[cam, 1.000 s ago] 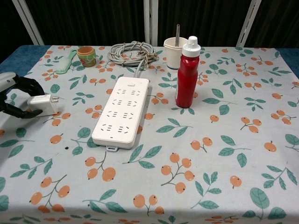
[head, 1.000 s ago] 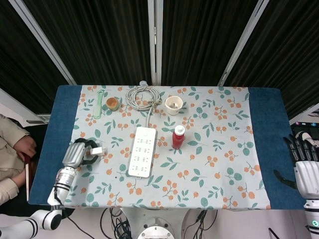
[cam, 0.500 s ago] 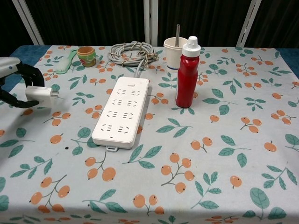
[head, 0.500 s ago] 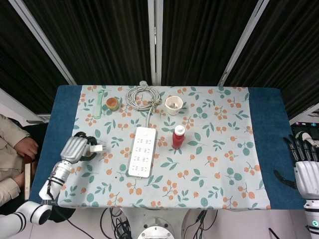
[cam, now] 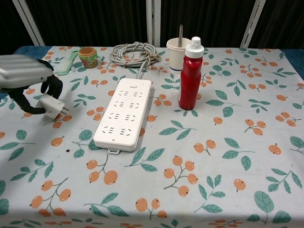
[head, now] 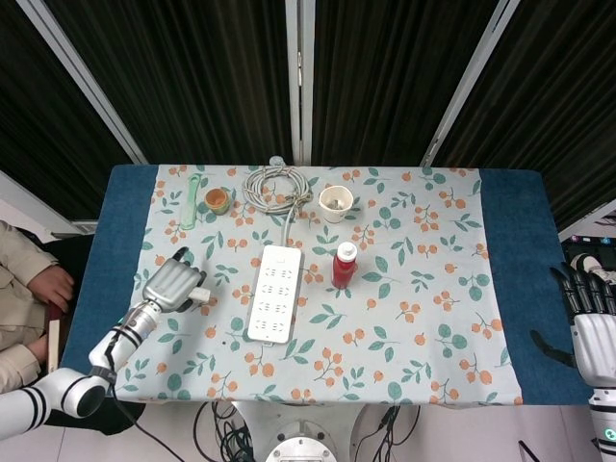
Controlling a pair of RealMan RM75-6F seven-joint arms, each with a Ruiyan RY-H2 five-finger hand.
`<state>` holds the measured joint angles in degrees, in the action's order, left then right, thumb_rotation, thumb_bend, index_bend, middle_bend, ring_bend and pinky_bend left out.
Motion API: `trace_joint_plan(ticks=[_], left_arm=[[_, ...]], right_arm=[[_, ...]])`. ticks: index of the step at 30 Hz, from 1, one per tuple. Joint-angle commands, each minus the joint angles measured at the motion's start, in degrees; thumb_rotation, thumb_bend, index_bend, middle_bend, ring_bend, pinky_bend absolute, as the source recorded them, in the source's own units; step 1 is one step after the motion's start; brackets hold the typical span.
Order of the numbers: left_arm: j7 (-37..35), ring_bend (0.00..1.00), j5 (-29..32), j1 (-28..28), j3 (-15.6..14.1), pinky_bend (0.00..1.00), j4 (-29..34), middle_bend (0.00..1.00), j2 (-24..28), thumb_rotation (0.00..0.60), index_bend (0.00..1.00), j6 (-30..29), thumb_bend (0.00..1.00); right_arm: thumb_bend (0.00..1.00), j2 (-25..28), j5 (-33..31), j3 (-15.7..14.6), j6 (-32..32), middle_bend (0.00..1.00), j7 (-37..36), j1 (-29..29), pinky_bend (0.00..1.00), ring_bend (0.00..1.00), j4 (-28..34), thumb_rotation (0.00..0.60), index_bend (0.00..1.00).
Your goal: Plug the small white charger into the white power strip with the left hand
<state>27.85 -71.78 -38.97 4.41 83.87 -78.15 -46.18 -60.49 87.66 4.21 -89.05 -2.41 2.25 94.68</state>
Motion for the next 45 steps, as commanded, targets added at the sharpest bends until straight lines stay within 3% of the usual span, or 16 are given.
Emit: trace_joint_plan(ticks=[1, 13, 18, 26, 29, 33, 34, 39, 45], left_arm=[[3.92, 0.33, 3.93, -1.30, -0.08, 0.08, 2.59, 0.50, 0.75, 0.600, 0.46, 0.62, 0.47], [7.22, 0.29, 7.83, -2.28, -1.60, 0.09, 5.40, 0.39, 1.25, 0.600, 0.35, -1.03, 0.47], [5.69, 0.24, 8.00, -1.34, -1.88, 0.09, 8.18, 0.32, 2.83, 0.600, 0.25, -3.25, 0.45], [-9.60, 0.22, 4.56, 2.34, -1.45, 0.10, 9.00, 0.29, 4.39, 0.600, 0.22, -4.85, 0.36], [-19.50, 0.22, 1.36, 4.89, -0.53, 0.10, 6.16, 0.30, 1.92, 0.600, 0.23, -8.23, 0.28], [-39.78, 0.22, -4.33, 7.64, 0.22, 0.11, -1.05, 0.33, -2.53, 0.600, 0.30, -10.99, 0.26], [-41.95, 0.22, -5.82, 7.91, -0.09, 0.12, -3.23, 0.33, -3.48, 0.600, 0.30, -11.79, 0.26], [-46.37, 0.22, -11.45, 8.87, -1.59, 0.13, -13.12, 0.36, -8.66, 0.600, 0.35, -16.41, 0.26], [-46.26, 0.22, -13.57, 8.30, -2.62, 0.13, -16.59, 0.35, -10.58, 0.600, 0.34, -16.36, 0.26]], right_arm=[[0.12, -0.15, -0.07, -0.01, 0.20, 0.02, -0.21, 0.07, 0.00, 0.00, -0.23, 0.600, 0.00], [0.13, -0.39, -0.31, 0.15, 0.45, 0.02, -0.77, 0.16, 0.00, 0.00, -0.81, 0.600, 0.00], [0.13, -0.37, -0.23, 0.18, 0.31, 0.02, -0.79, 0.10, 0.00, 0.00, -0.83, 0.600, 0.00], [0.13, 0.21, -0.07, 0.31, 0.47, 0.02, -0.57, 0.30, 0.00, 0.00, -0.53, 0.600, 0.00], [0.13, 0.90, 0.06, 0.53, 0.40, 0.02, -0.29, 0.45, 0.00, 0.00, -0.14, 0.600, 0.00], [0.13, 2.49, 0.28, 1.00, 0.38, 0.02, 0.13, 0.80, 0.00, 0.00, 0.89, 0.600, 0.00], [0.13, 2.79, 0.30, 1.09, 0.34, 0.02, 0.37, 0.86, 0.00, 0.00, 1.17, 0.600, 0.00], [0.13, 3.70, 0.42, 1.32, 0.27, 0.02, 1.32, 1.04, 0.00, 0.00, 2.55, 0.600, 0.00], [0.13, 3.56, 0.27, 1.15, 0.18, 0.02, 1.67, 0.87, 0.00, 0.00, 3.01, 0.600, 0.00]])
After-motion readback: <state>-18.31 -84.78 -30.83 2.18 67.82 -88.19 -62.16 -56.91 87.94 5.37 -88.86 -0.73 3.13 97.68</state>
